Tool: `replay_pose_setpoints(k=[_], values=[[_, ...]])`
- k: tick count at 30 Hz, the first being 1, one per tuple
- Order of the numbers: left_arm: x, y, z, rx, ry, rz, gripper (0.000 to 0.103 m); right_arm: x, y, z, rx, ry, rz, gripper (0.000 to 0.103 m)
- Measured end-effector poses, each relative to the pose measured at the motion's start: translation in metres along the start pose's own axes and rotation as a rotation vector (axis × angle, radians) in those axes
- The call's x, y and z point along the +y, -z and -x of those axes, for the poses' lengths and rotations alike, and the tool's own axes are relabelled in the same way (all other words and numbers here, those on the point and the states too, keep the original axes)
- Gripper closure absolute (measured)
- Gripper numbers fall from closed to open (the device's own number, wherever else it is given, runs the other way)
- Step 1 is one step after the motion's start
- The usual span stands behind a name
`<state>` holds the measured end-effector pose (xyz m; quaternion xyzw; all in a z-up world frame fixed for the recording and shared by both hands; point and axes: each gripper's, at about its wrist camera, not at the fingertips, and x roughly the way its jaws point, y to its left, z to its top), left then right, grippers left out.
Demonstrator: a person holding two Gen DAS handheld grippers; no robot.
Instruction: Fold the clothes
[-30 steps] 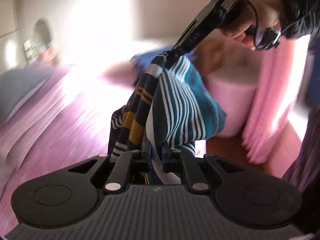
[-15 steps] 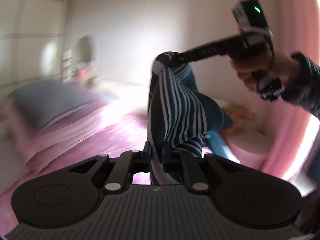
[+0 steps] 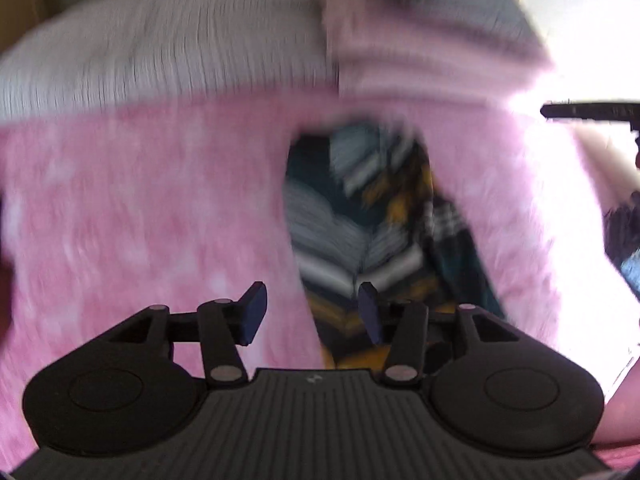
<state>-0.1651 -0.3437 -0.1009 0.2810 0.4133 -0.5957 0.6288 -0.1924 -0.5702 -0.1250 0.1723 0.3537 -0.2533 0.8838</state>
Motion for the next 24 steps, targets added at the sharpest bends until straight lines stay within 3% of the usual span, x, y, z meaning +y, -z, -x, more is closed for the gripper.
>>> replay_pose_setpoints(k=[4, 8, 11, 12, 14, 16, 17, 21, 24], values=[[0.000, 0.026, -0.029, 0.125, 0.102, 0.039, 0.034, -0.033, 0.071, -0.036, 0.207, -0.045, -0.107, 0.035], [-0.062, 0.029, -0.072, 0.268, 0.309, 0.001, 0.019, -0.043, 0.143, -0.036, 0.380, -0.090, -0.171, 0.034], [-0.101, 0.040, -0.094, 0.320, 0.290, -0.087, 0.016, -0.051, 0.178, -0.037, 0.435, -0.101, -0.225, 0.029], [-0.109, 0.043, -0.099, 0.325, 0.271, -0.107, 0.018, -0.054, 0.189, -0.036, 0.451, -0.105, -0.243, 0.028], [-0.109, 0.041, -0.094, 0.318, 0.282, -0.112, 0.061, -0.058, 0.204, -0.035, 0.463, -0.109, -0.270, 0.028], [-0.100, 0.034, -0.082, 0.301, 0.301, -0.099, 0.083, -0.058, 0.208, -0.040, 0.469, -0.108, -0.273, 0.028], [-0.090, 0.029, -0.072, 0.285, 0.297, -0.097, 0.088, -0.057, 0.209, -0.044, 0.471, -0.116, -0.265, 0.028], [-0.036, 0.007, -0.031, 0.245, 0.248, -0.083, 0.092, -0.038, 0.214, -0.070, 0.501, -0.158, -0.186, 0.028], [0.017, -0.015, 0.003, 0.200, 0.123, -0.033, 0.093, -0.023, 0.217, -0.087, 0.533, -0.140, -0.117, 0.029]])
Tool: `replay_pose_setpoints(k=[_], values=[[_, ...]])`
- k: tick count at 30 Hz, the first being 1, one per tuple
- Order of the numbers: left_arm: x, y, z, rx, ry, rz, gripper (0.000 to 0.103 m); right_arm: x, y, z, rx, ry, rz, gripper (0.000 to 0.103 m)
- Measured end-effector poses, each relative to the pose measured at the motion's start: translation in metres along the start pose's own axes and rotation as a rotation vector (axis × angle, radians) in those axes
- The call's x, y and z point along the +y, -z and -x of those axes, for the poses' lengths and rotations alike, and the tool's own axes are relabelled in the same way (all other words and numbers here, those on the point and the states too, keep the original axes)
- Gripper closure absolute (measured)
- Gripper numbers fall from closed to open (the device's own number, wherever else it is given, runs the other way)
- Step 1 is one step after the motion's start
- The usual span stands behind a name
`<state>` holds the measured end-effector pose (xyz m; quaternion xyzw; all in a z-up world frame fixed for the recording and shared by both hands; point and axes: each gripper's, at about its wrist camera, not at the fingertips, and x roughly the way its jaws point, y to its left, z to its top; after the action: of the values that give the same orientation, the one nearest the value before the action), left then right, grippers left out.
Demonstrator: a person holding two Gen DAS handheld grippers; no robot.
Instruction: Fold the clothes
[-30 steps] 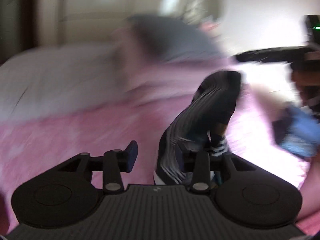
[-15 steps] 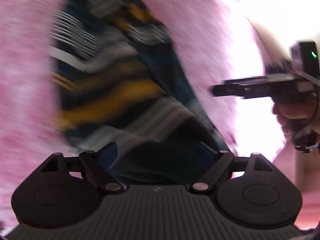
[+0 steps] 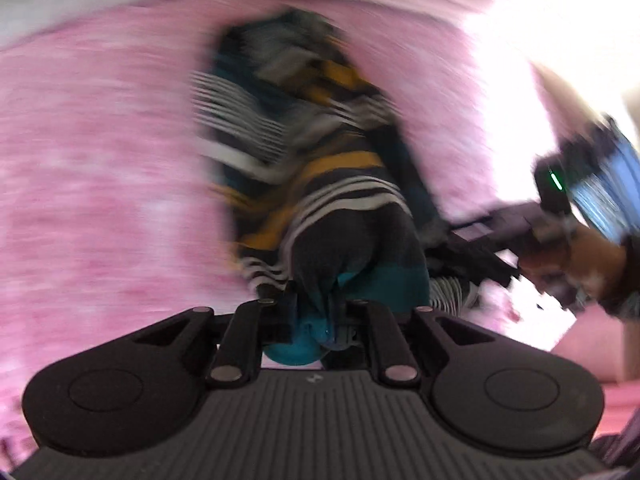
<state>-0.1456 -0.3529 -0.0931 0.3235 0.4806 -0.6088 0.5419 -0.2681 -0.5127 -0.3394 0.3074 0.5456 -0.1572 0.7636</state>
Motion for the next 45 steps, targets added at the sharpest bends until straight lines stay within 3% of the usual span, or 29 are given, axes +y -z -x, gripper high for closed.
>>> replay_pose_setpoints(k=[1, 3, 4, 5, 8, 12, 14, 18, 20, 22, 23, 24, 25, 28, 32, 35, 36, 39, 40, 41, 42, 43, 44, 45], values=[[0.017, -0.002, 0.012, -0.015, -0.049, 0.022, 0.093, 0.002, -0.001, -0.003, 0.009, 0.023, 0.008, 0.034], [0.050, -0.008, 0.032, -0.038, -0.132, 0.073, 0.093, 0.002, -0.002, -0.003, 0.012, 0.066, 0.009, 0.088], [0.065, -0.011, 0.039, -0.045, -0.165, 0.103, 0.093, -0.003, -0.002, 0.002, 0.003, 0.068, -0.001, 0.091], [0.078, -0.014, 0.047, -0.050, -0.189, 0.113, 0.093, -0.010, -0.001, 0.012, -0.013, 0.080, -0.010, 0.103], [0.100, -0.025, 0.059, -0.058, -0.266, 0.103, 0.093, -0.038, 0.006, 0.056, -0.084, 0.154, -0.033, 0.103], [0.121, -0.039, 0.073, -0.085, -0.373, 0.118, 0.093, -0.107, 0.014, 0.130, -0.194, 0.397, -0.102, 0.103], [0.128, -0.044, 0.071, -0.057, -0.422, 0.132, 0.089, -0.142, 0.013, 0.157, -0.238, 0.491, -0.167, 0.103], [0.128, -0.049, 0.062, 0.005, -0.486, 0.137, 0.082, -0.167, -0.004, 0.167, -0.237, 0.546, -0.203, 0.103], [0.118, -0.052, 0.060, -0.001, -0.512, 0.090, 0.061, -0.161, -0.015, 0.158, -0.208, 0.547, -0.181, 0.098], [0.107, -0.058, 0.054, -0.024, -0.500, 0.016, 0.055, -0.140, -0.024, 0.147, -0.221, 0.556, -0.141, 0.064], [0.102, -0.062, 0.049, -0.034, -0.487, -0.026, 0.047, -0.128, -0.027, 0.141, -0.232, 0.551, -0.125, 0.033], [0.097, -0.067, 0.044, -0.044, -0.474, -0.067, 0.041, -0.116, -0.031, 0.135, -0.246, 0.538, -0.111, 0.026], [0.093, -0.072, 0.035, -0.054, -0.456, -0.117, 0.036, -0.103, -0.037, 0.130, -0.253, 0.515, -0.096, 0.026], [0.089, -0.093, -0.006, -0.050, -0.375, -0.271, 0.036, -0.068, -0.057, 0.106, -0.246, 0.396, -0.038, 0.026], [0.098, -0.124, -0.082, -0.021, -0.270, -0.420, 0.036, -0.037, -0.095, 0.063, -0.266, 0.317, 0.068, 0.026], [0.114, -0.141, -0.129, 0.018, -0.195, -0.423, 0.039, -0.018, -0.126, 0.029, -0.287, 0.269, 0.143, 0.026], [0.120, -0.143, -0.138, 0.021, -0.169, -0.415, 0.042, -0.017, -0.140, 0.015, -0.297, 0.259, 0.159, 0.026], [0.136, -0.148, -0.168, 0.030, -0.092, -0.391, 0.069, -0.016, -0.180, -0.029, -0.317, 0.249, 0.183, 0.026], [0.139, -0.146, -0.160, 0.010, -0.078, -0.383, 0.088, -0.018, -0.190, -0.040, -0.312, 0.247, 0.176, 0.026], [0.141, -0.143, -0.152, -0.010, -0.064, -0.375, 0.092, -0.021, -0.198, -0.048, -0.301, 0.239, 0.163, 0.027], [0.145, -0.140, -0.137, -0.041, -0.076, -0.363, 0.092, -0.024, -0.207, -0.056, -0.290, 0.232, 0.150, 0.042], [0.148, -0.137, -0.123, -0.072, -0.087, -0.351, 0.093, -0.026, -0.213, -0.061, -0.270, 0.235, 0.140, 0.066], [0.153, -0.138, -0.107, -0.099, -0.097, -0.325, 0.093, -0.029, -0.217, -0.063, -0.242, 0.245, 0.132, 0.100], [0.162, -0.142, -0.089, -0.129, -0.114, -0.289, 0.093, -0.032, -0.217, -0.056, -0.237, 0.259, 0.114, 0.100]])
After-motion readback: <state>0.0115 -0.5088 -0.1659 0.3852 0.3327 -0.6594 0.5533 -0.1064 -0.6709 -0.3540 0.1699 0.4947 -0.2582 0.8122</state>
